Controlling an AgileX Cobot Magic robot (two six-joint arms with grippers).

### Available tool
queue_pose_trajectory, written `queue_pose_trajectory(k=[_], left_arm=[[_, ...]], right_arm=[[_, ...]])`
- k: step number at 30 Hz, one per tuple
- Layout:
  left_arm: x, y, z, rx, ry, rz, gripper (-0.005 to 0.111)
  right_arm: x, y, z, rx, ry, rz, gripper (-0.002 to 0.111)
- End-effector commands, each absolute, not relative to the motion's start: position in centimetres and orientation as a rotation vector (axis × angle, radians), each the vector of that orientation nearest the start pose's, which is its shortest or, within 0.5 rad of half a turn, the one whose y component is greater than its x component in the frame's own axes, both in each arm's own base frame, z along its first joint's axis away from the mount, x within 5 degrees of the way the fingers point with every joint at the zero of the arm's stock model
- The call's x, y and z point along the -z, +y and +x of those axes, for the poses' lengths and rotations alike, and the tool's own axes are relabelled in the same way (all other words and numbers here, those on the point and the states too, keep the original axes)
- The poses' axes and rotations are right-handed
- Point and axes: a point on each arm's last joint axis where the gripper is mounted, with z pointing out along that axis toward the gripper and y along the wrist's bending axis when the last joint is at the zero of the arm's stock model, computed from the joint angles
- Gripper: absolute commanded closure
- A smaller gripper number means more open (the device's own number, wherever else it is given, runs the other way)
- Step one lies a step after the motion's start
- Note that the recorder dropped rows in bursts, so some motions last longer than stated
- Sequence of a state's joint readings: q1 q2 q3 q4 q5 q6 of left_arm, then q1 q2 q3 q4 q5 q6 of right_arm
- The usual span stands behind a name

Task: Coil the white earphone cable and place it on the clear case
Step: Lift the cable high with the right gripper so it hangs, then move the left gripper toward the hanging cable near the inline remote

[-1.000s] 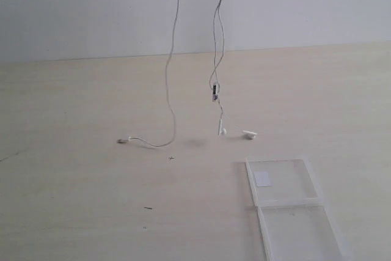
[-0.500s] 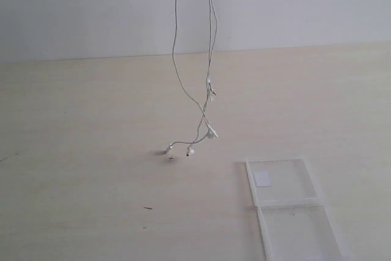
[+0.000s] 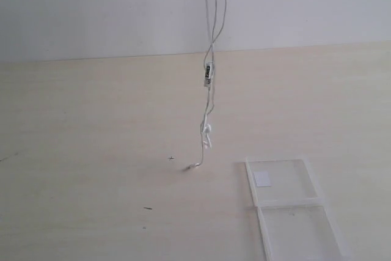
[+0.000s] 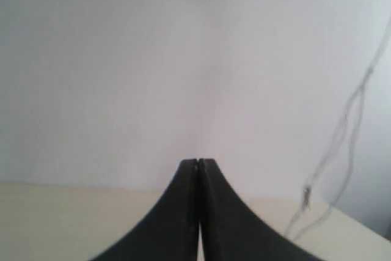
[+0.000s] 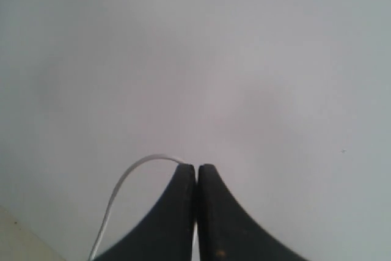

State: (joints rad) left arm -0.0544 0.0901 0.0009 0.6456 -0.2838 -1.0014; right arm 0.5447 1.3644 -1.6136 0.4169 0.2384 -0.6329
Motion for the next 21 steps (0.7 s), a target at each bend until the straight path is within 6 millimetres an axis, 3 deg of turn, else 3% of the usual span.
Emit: queue_pose_trajectory(k=[1, 5, 10, 15, 21], left_arm=[[-22.2, -3.3, 7.4, 0.590, 1.532, 0.020, 0.107], [-24.2, -4.7, 9.3, 0.624, 1.574, 0.200, 0.107], [-26.1, -6.0, 13.3, 0.640, 1.657, 0.374, 0.107], [-26.1, -7.9, 17.0, 0.759, 1.604, 0.597, 0.107], [-23.9, -8.6, 20.7, 0.841, 1.721, 0.585, 0.107]], right_arm=[[-52.2, 15.7, 25.2, -0.322, 1.352, -0.634, 0.108], [-51.8, 15.9, 25.1, -0.329, 1.384, -0.667, 0.108], [-51.7, 15.9, 25.1, -0.330, 1.388, -0.670, 0.108], [-51.8, 15.9, 25.1, -0.325, 1.386, -0.677, 0.108], [-53.7, 15.7, 23.9, -0.343, 1.378, -0.721, 0.108]])
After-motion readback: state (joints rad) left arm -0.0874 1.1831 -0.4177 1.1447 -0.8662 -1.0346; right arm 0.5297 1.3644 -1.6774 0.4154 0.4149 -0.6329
